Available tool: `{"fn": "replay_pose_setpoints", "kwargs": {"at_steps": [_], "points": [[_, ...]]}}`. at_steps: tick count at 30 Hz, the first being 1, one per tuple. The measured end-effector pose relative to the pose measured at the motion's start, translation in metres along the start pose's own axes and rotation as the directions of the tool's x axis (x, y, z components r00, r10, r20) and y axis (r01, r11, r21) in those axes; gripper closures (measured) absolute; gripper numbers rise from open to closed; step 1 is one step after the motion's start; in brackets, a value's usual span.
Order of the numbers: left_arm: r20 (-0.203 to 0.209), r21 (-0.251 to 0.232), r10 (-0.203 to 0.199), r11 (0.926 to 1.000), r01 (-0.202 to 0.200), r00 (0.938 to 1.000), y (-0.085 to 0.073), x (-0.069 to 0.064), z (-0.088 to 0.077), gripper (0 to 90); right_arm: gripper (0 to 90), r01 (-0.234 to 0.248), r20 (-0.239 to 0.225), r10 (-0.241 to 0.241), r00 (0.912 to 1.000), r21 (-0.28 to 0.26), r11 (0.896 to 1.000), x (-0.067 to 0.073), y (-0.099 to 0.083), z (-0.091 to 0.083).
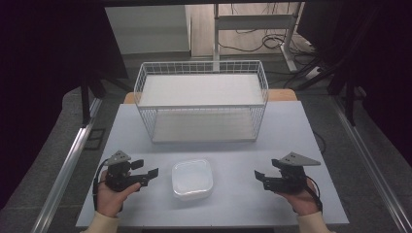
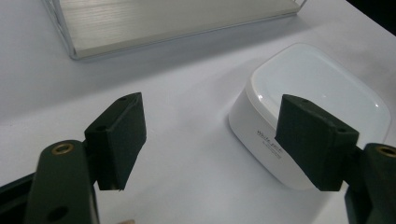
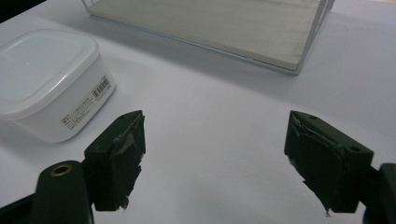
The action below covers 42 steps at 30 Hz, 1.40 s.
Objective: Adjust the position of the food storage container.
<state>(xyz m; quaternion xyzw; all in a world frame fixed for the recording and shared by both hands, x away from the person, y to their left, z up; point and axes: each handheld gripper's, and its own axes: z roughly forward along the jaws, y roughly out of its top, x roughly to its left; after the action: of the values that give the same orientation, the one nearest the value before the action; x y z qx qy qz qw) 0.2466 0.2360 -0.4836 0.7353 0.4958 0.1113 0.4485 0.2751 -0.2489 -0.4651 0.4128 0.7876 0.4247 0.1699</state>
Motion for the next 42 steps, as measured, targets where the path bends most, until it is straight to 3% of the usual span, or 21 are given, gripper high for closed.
{"fn": "replay_pose_setpoints", "kwargs": {"at_steps": [12,16,24,33,38,42], "points": [[0.021,-0.003,0.026,0.9997,-0.026,0.9995,0.025,-0.006,0.008,28.6,20.6,-0.016,0.007,0.016,0.9998,-0.001,1.000,0.003,0.002,-0.004],[-0.001,0.005,0.050,0.9987,-0.050,0.9987,0.032,-0.007,0.013,29.5,20.8,-0.020,0.013,0.020,0.9997,-0.002,1.000,0.002,0.002,-0.005],[-0.015,0.026,0.052,0.9983,-0.052,0.9985,0.033,-0.001,0.021,35.2,21.0,-0.015,0.017,0.015,0.9997,0.005,1.000,0.003,0.002,-0.004],[-0.010,0.074,0.125,0.9896,-0.124,0.9921,0.031,-0.006,0.037,47.6,21.2,-0.009,0.021,0.008,0.9997,0.028,1.000,0.002,0.000,0.000],[0.000,0.084,0.131,0.9879,-0.130,0.9914,0.034,-0.003,0.044,60.5,21.3,-0.008,0.021,0.007,0.9997,0.031,0.999,0.004,0.000,0.001],[0.022,0.115,0.162,0.9798,-0.164,0.9865,0.038,-0.002,0.054,76.8,21.3,-0.006,0.019,0.005,0.9998,0.041,0.999,0.004,-0.001,0.003]]}}
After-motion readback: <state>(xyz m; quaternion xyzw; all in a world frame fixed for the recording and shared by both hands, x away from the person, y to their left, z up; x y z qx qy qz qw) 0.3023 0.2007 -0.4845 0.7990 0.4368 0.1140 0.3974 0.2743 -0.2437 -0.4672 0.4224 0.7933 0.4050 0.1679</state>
